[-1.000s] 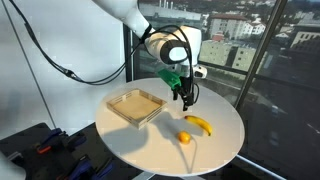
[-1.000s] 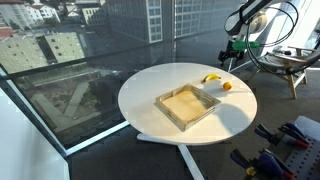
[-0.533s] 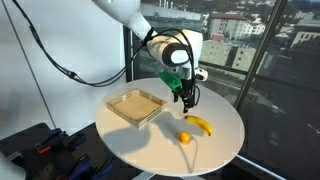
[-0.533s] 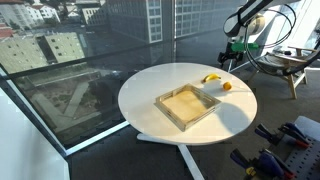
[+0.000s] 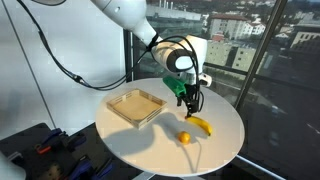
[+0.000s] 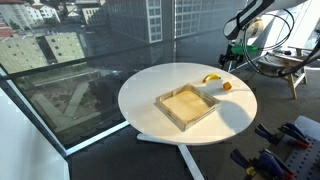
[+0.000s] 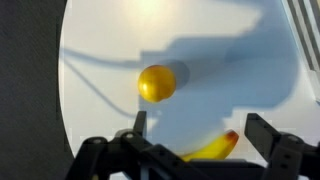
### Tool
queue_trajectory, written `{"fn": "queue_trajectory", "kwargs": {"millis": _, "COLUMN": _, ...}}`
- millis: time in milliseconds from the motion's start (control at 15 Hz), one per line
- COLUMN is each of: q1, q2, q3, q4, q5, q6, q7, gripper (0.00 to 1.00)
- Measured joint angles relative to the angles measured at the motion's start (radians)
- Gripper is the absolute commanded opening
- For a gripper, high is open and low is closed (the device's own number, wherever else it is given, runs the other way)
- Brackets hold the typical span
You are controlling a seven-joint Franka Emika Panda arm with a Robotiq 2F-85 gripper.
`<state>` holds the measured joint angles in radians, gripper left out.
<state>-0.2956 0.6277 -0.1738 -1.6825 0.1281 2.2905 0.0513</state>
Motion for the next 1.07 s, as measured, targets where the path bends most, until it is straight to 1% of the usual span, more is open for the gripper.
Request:
{"fn": "queue_trajectory", "kwargs": {"millis": 467, "q1": -0.021, "q2": 0.025, "q3": 0.0, "q4": 0.017, "q5": 0.004, "q6": 0.0, "q7": 0.0, "gripper": 1.0}}
{"fn": "queue_trajectory", "kwargs": {"millis": 1067, "q1": -0.023, "q2": 0.051, "q3": 0.0, "q4": 0.017, "q5": 0.011, "q6": 0.006, "q7": 0.0, "gripper": 1.0}}
